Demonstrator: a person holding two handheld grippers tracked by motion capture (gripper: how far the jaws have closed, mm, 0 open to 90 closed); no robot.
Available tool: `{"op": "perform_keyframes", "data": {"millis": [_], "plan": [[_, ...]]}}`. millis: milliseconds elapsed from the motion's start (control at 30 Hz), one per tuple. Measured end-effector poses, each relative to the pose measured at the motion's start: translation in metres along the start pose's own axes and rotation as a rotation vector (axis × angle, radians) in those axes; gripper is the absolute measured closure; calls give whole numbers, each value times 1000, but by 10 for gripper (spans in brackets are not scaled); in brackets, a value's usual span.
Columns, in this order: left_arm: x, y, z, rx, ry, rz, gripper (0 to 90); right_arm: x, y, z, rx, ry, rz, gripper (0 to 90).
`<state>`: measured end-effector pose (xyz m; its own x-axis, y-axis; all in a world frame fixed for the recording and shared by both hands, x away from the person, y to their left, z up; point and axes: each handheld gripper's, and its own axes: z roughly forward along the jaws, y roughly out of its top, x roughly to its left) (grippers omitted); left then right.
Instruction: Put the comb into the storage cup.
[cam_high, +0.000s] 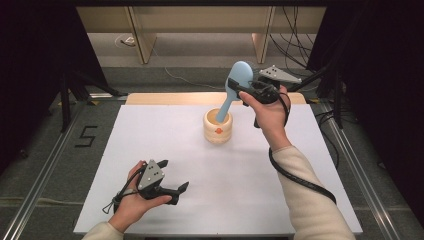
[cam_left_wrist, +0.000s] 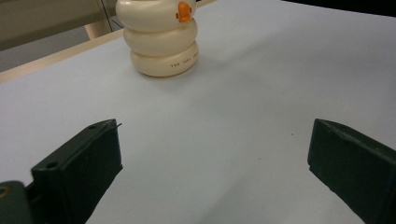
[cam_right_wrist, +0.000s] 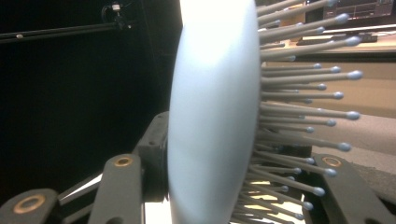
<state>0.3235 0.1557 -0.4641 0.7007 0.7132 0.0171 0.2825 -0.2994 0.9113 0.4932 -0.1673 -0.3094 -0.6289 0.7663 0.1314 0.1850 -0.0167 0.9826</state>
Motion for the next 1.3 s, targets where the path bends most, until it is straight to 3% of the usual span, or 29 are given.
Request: {"op": "perform_keyframes", "data": {"millis": [1300], "plan": [[0,0,0,-2,2,-3,22,-9,-1,15,16,-46,-1,500]]}}
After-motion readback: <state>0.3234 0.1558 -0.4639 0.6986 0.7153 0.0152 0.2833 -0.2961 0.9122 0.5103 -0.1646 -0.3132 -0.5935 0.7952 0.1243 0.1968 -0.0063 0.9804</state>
